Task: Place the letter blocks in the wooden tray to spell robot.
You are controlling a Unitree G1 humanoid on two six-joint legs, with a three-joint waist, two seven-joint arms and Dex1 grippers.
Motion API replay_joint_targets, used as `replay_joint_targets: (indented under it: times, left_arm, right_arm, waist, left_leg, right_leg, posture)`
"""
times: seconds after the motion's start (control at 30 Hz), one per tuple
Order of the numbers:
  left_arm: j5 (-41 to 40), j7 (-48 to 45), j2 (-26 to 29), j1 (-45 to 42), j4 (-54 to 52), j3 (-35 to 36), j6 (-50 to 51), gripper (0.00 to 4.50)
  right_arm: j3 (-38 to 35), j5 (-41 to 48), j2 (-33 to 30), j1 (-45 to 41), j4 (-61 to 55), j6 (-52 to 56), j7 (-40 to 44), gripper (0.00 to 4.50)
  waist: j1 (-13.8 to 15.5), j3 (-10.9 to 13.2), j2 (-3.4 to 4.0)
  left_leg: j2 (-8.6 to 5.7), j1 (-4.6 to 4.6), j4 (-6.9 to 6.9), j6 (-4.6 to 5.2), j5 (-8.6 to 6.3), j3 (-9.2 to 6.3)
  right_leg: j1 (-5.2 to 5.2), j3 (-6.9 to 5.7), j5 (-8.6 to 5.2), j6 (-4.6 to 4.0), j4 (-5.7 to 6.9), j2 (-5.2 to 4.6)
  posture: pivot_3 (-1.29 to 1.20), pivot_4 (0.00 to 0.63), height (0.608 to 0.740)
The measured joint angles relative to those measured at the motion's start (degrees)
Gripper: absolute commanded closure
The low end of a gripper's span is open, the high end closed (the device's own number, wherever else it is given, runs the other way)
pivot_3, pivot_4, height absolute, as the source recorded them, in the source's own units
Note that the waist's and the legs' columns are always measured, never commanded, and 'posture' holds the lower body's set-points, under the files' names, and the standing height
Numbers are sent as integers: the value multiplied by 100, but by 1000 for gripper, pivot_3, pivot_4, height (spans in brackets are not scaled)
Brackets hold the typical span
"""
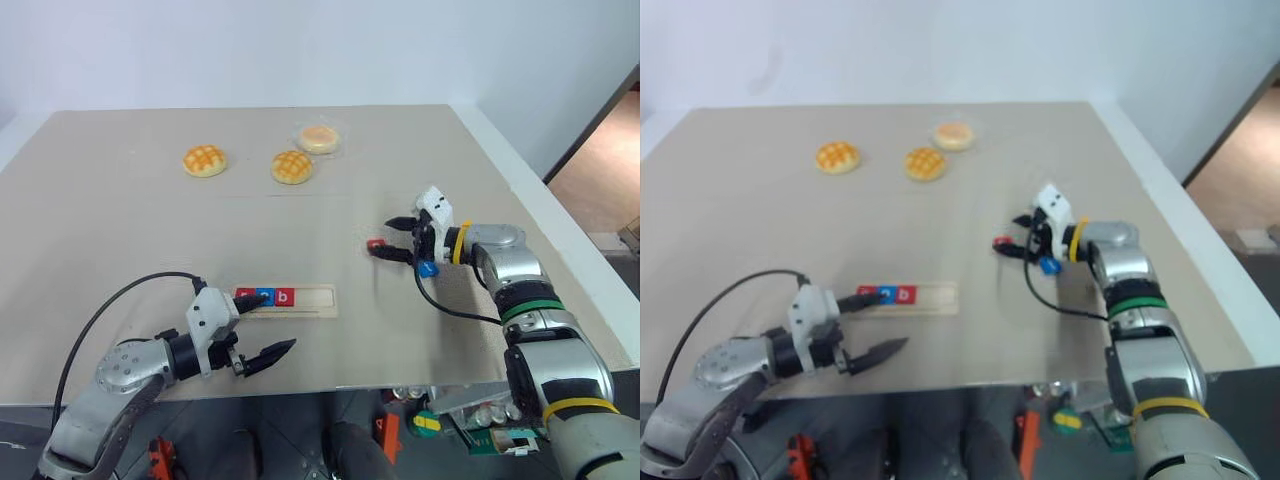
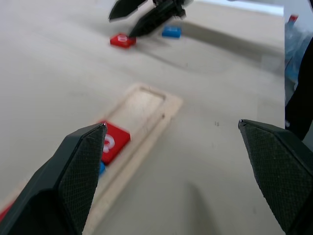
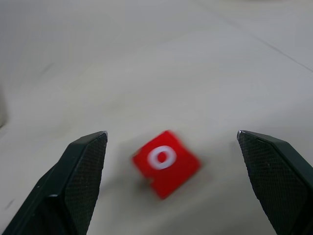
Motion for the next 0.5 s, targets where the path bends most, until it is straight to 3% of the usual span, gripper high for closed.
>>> replay_joint_targets:
  times: [0.17, 0.27, 0.3, 0.5]
  left_arm:
    - [32, 45, -3, 66, -5, -4, -67, 0]
    - [39, 55, -1, 165, -11, -3, -78, 0]
    - [97, 184, -39, 223, -22, 0, -78, 0]
    - [77, 533, -329, 35, -25, 19, -52, 0]
  right_arm:
    - [-190, 108, 164, 87, -720, 567, -522, 105]
    - [-315, 133, 315, 345, -1869, 1130, -1248, 105]
    - [-777, -159, 1159, 1454, -3656, 1924, -3249, 105]
    - [-884, -564, 1789, 2210, -4811, 2410, -4768, 105]
  waist:
    - [-4, 0, 0]
    - [-3, -1, 0]
    - [2, -2, 0]
    - [0, -4, 2]
  left_leg:
    - [-1, -2, 2, -1, 0, -1]
    - [0, -4, 1, -1, 0, -5]
    - [0, -13, 2, -1, 0, -8]
    - [-3, -28, 14, -6, 3, -5]
  right_leg:
    - [-1, -1, -3, 10, 1, -1]
    - [-1, -5, -6, 14, 1, -1]
    - [-6, -6, -9, 16, 2, -3]
    - [-18, -4, 1, 25, 3, -5]
  posture:
    - [0, 150, 740]
    - [0, 150, 740]
    - [0, 150, 740]
    - [0, 150, 740]
